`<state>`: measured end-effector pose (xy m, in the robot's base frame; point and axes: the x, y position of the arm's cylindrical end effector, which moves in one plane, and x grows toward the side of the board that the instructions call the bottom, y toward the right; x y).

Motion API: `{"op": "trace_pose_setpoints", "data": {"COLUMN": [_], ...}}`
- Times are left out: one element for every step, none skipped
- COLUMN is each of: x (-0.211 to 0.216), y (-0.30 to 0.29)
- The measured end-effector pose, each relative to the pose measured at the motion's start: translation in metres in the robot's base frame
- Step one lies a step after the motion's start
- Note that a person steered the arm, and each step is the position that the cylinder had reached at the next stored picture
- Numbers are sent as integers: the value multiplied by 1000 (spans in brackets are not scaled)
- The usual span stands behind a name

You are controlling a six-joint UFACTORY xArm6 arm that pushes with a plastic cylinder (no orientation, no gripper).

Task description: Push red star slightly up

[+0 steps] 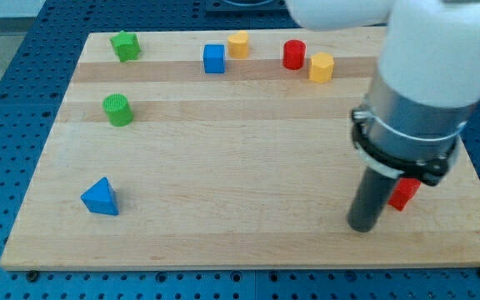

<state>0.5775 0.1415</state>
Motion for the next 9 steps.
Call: {"op": "trace_pose_setpoints", "data": {"x": [0,0,-8,-17,-26,-39,-49,-52,-53], "y": [24,42,46,46,49,51,50,44,33]}}
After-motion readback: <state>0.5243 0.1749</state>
